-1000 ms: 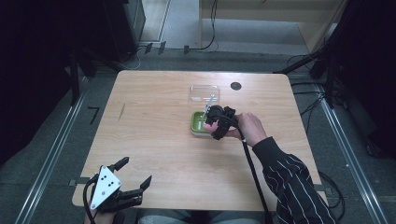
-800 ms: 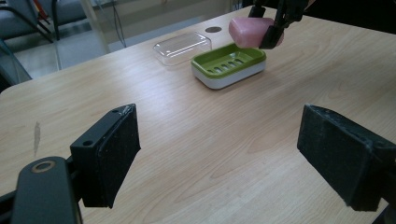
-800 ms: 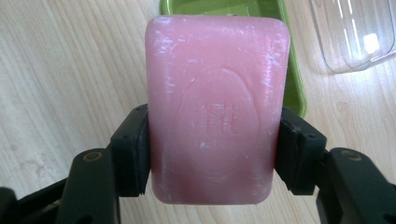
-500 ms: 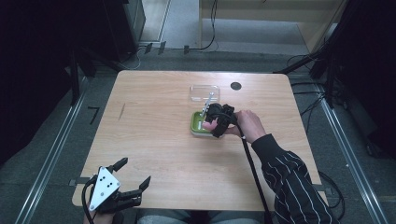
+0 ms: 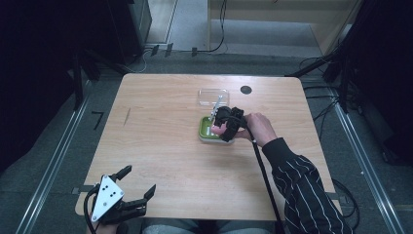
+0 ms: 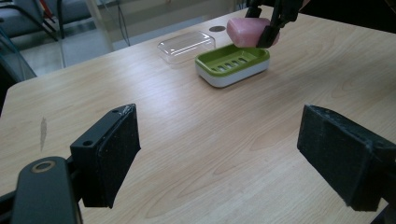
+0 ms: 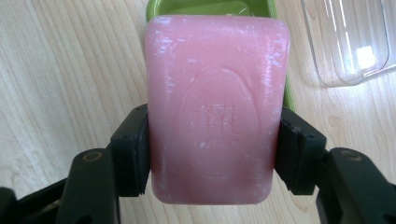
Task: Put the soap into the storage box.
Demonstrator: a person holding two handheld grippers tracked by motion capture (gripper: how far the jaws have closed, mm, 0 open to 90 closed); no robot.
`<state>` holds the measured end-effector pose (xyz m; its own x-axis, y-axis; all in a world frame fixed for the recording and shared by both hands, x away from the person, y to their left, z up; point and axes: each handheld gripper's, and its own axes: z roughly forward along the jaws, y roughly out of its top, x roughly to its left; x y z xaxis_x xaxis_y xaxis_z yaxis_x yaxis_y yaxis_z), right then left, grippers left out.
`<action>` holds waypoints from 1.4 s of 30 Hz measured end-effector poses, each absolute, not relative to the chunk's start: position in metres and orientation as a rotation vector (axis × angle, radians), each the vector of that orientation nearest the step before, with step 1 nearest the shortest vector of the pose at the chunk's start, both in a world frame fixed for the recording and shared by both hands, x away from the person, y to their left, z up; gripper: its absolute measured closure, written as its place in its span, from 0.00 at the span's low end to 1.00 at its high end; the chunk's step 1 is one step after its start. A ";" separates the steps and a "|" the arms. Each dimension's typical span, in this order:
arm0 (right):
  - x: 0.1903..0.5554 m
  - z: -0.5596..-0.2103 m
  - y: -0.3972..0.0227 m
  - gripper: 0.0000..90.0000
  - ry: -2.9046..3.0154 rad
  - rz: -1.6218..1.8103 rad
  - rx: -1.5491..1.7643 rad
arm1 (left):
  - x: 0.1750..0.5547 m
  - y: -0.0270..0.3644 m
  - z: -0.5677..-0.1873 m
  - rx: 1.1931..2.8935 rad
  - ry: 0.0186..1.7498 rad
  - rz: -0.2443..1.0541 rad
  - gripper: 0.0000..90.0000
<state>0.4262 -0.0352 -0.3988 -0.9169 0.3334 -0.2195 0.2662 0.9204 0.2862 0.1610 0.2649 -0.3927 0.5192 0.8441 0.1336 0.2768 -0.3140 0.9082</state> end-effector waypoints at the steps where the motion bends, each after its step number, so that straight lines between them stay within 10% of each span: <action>1: 0.428 -0.400 -0.035 0.43 2.816 0.365 0.429 | 0.161 0.265 -0.393 1.847 0.928 0.780 0.15; 42: 0.458 -0.423 -0.027 0.43 2.842 0.367 0.296 | 0.152 0.271 -0.393 1.833 0.962 0.800 0.15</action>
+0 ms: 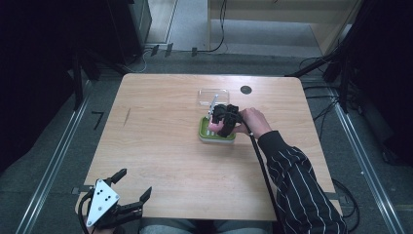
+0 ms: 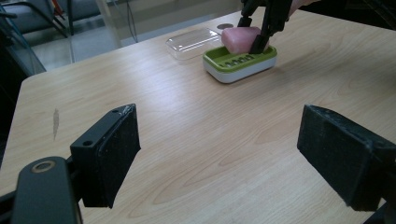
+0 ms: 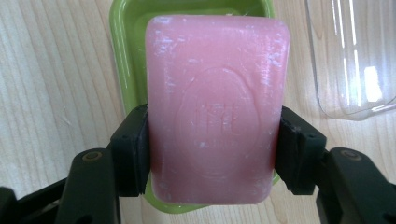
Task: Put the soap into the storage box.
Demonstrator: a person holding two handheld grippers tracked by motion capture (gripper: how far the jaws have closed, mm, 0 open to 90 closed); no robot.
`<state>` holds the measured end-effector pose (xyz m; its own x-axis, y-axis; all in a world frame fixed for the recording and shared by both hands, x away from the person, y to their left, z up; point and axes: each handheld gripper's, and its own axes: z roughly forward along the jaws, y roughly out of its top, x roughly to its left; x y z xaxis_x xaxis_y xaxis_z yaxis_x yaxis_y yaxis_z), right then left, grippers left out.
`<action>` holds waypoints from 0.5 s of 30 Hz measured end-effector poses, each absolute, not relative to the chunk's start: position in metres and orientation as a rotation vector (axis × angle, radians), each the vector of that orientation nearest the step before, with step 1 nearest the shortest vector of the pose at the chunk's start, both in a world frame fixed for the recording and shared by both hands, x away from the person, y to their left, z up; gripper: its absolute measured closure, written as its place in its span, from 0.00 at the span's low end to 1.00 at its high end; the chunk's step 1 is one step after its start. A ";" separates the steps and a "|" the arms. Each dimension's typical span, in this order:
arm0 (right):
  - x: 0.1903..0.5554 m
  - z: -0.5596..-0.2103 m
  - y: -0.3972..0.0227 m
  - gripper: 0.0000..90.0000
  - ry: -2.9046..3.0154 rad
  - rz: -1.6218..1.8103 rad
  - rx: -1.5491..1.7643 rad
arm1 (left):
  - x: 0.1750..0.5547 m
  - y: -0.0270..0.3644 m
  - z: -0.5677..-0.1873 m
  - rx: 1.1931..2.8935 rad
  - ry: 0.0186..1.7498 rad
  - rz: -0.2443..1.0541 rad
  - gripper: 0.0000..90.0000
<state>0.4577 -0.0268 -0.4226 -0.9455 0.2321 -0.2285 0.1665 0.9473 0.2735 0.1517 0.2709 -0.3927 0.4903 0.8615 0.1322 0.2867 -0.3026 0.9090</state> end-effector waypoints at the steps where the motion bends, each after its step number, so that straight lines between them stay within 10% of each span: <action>1: 0.458 -0.424 -0.026 0.43 2.843 0.365 0.292 | 0.151 0.271 -0.393 1.833 0.962 0.800 0.15; 15: 0.463 -0.430 -0.024 0.43 2.853 0.357 0.269 | 0.149 0.273 -0.393 1.830 0.972 0.809 0.15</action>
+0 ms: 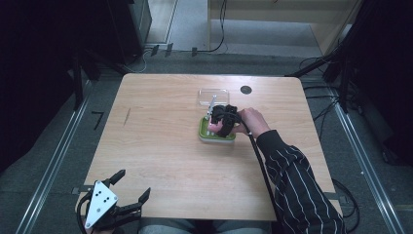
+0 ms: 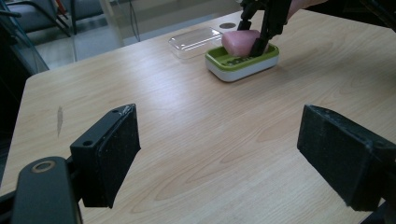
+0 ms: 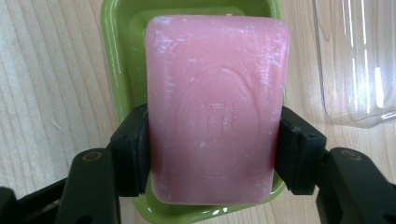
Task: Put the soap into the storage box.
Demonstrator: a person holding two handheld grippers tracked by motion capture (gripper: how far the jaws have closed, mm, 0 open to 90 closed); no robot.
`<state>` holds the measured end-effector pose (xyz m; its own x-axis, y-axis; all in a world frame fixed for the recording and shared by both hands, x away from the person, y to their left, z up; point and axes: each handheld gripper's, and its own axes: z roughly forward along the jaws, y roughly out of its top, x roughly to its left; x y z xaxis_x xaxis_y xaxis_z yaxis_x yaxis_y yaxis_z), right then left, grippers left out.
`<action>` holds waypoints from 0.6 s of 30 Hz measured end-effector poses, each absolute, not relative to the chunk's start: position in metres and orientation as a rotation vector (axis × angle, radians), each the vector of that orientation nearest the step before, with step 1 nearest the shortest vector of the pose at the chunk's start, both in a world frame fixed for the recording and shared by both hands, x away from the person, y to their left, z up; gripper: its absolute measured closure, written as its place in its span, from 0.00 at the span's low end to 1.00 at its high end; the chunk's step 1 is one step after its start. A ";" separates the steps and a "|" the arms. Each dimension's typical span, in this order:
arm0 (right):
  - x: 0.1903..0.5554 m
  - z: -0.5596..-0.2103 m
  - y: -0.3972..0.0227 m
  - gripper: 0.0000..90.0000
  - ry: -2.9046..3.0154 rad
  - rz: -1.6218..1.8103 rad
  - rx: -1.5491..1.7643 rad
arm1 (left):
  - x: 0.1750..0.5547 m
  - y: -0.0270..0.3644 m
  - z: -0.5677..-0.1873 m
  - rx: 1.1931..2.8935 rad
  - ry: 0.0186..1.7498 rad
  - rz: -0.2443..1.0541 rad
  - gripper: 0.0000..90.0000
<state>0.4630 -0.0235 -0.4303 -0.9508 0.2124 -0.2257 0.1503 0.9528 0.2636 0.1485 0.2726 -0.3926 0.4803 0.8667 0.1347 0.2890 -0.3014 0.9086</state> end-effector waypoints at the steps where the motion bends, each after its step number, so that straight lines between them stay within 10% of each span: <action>1: 0.463 -0.431 -0.023 0.43 2.855 0.358 0.278 | 0.149 0.273 -0.393 1.830 0.972 0.809 0.15; 18: 0.467 -0.437 -0.020 0.43 2.859 0.344 0.270 | 0.146 0.274 -0.392 1.831 0.980 0.816 0.15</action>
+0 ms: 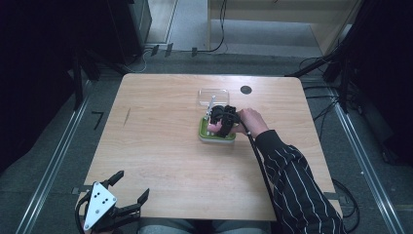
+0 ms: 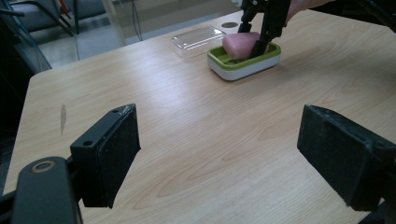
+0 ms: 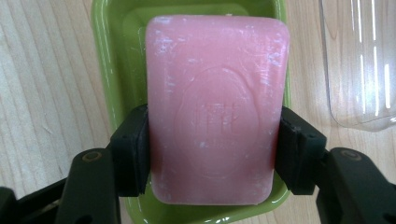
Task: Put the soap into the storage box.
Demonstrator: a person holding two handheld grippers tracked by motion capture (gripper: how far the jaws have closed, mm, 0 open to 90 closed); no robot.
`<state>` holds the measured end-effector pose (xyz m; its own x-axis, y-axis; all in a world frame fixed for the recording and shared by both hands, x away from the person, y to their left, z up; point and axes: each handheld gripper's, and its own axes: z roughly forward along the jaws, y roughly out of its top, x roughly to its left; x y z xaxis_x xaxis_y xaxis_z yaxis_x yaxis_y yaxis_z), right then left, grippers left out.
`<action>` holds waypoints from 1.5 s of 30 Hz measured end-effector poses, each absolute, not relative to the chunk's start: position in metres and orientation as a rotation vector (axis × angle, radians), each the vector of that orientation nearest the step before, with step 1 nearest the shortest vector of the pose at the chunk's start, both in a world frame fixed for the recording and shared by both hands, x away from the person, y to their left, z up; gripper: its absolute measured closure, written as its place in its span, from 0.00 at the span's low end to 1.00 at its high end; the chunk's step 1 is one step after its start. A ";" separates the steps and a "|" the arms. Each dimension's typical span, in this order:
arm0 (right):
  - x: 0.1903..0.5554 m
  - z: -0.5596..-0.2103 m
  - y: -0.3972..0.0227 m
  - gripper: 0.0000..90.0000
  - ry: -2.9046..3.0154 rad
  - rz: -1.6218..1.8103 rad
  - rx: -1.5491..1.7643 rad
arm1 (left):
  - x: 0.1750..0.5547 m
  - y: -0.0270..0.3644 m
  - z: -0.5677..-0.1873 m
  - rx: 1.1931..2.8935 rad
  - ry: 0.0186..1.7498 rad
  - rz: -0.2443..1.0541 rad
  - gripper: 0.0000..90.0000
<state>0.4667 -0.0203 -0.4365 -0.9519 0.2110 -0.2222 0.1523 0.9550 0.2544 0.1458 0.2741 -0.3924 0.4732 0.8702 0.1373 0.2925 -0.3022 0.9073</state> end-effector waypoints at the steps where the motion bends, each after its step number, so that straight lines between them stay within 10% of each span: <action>1: 0.467 -0.437 -0.020 0.43 2.859 0.342 0.271 | 0.146 0.274 -0.392 1.830 0.981 0.816 0.15; 45: 0.471 -0.446 -0.018 0.41 2.849 0.325 0.284 | 0.145 0.274 -0.393 1.830 0.980 0.817 0.15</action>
